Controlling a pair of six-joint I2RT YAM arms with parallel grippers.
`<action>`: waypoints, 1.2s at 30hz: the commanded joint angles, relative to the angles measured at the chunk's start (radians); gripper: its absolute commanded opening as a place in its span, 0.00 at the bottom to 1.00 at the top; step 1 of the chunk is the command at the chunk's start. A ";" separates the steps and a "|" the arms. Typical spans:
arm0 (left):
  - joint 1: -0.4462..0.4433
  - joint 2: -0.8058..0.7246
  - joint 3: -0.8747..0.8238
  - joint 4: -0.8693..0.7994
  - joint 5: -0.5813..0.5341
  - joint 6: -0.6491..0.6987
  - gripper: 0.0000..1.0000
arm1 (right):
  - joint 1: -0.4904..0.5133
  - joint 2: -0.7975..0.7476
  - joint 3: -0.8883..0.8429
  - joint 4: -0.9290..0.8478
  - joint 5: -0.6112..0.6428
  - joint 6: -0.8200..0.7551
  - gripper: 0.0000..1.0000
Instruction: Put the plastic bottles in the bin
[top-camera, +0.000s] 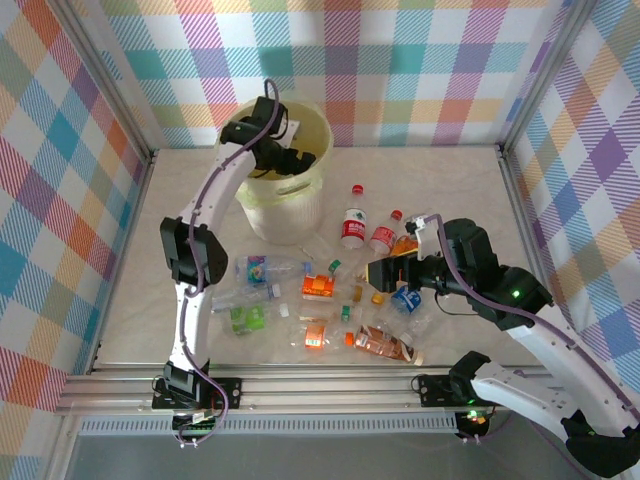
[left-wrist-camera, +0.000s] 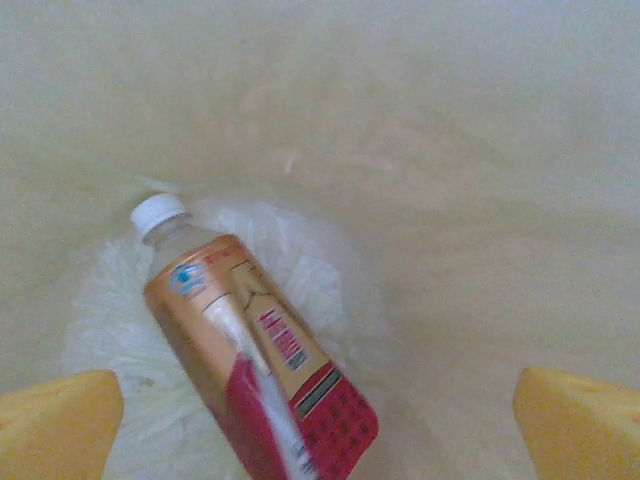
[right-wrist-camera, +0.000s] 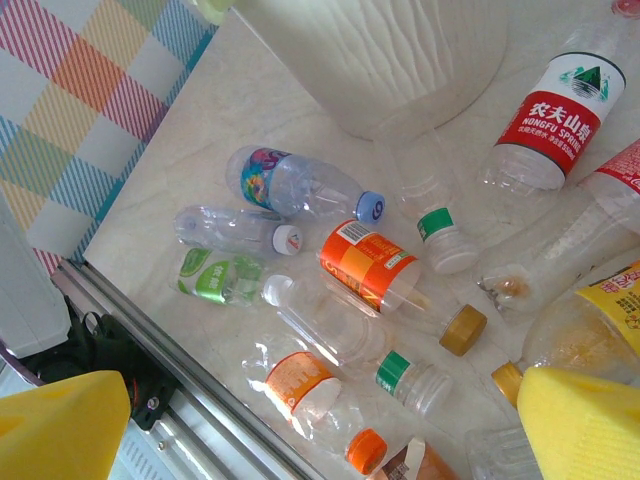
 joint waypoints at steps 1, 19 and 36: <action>-0.005 -0.100 0.031 0.013 0.003 -0.017 1.00 | 0.006 -0.020 -0.012 -0.001 0.000 0.019 1.00; -0.006 -0.474 -0.172 0.141 0.243 -0.149 1.00 | 0.006 -0.070 -0.038 -0.163 0.223 0.168 0.97; -0.160 -1.097 -1.023 0.384 0.529 -0.278 1.00 | 0.005 -0.081 -0.157 -0.381 0.296 0.347 0.84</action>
